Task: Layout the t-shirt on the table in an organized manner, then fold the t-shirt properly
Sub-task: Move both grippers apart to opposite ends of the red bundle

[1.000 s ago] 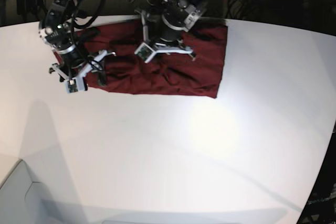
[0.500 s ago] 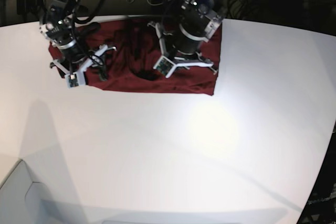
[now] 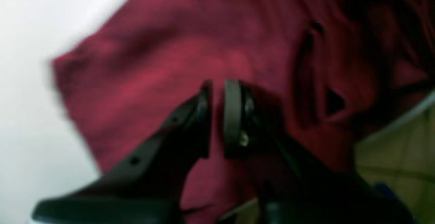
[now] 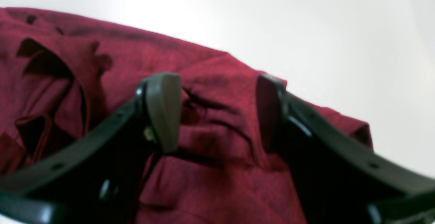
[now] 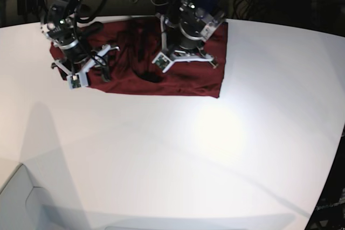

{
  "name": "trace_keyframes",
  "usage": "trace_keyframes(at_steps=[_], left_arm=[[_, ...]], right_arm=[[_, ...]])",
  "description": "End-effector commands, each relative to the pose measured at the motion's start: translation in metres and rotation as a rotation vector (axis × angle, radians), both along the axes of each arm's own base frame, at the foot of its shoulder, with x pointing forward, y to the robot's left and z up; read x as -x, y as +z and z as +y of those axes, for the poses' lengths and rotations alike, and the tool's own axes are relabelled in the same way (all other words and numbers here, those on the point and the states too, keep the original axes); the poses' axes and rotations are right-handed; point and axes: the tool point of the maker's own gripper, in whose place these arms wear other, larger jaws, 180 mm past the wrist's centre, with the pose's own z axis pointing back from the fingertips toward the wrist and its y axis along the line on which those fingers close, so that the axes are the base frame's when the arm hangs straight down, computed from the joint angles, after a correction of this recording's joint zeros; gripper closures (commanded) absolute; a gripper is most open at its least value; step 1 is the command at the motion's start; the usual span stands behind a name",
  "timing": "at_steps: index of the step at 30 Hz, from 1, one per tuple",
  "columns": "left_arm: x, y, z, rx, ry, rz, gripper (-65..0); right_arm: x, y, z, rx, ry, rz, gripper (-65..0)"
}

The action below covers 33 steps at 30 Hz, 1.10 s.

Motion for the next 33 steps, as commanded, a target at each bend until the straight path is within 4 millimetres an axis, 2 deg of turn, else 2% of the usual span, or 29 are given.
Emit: trace_keyframes(at_steps=[1, 5, 8, 11, 16, 21, 24, 29, 33], left_arm=[[-0.003, 0.005, -0.006, 0.011, -0.007, -0.018, -5.5], [0.008, 0.009, -0.034, 0.036, -0.094, -0.023, -5.5], [0.005, 0.023, -0.058, 0.086, -0.157, -0.076, -5.5], [0.005, 0.043, -0.082, 0.184, -0.210, -0.157, -5.5], [0.001, 0.076, -0.106, 0.416, -0.216, -0.232, -5.5], [-0.001, 0.079, -0.101, 0.521, -0.188, -0.220, -5.5], [-0.006, 0.070, -0.079, 0.458, -0.170, -0.216, -5.5], [-0.030, 0.057, -0.016, 0.334, -0.054, -0.222, -5.5], [-0.045, 0.025, 0.025, 0.259, 0.050, -0.176, -5.5]], right_arm=[[-0.008, 0.014, 0.001, -0.012, 0.004, -0.059, -35.2], [-0.007, 0.014, 0.001, -0.012, 0.004, -0.057, -35.2], [-0.007, 0.014, 0.001, -0.012, 0.004, -0.057, -35.2], [-0.007, 0.014, 0.001, -0.012, 0.004, -0.057, -35.2], [-0.007, 0.014, -0.001, -0.006, 0.003, -0.057, -35.2], [-0.007, 0.016, -0.027, 0.012, -0.070, -0.064, -35.2], [-0.008, 0.019, -0.038, 0.019, -0.101, -0.072, -35.2], [-0.011, 0.039, -0.036, 0.042, -0.094, -0.123, -35.2], [-0.015, 0.060, -0.016, 0.042, -0.050, -0.178, -35.2]])
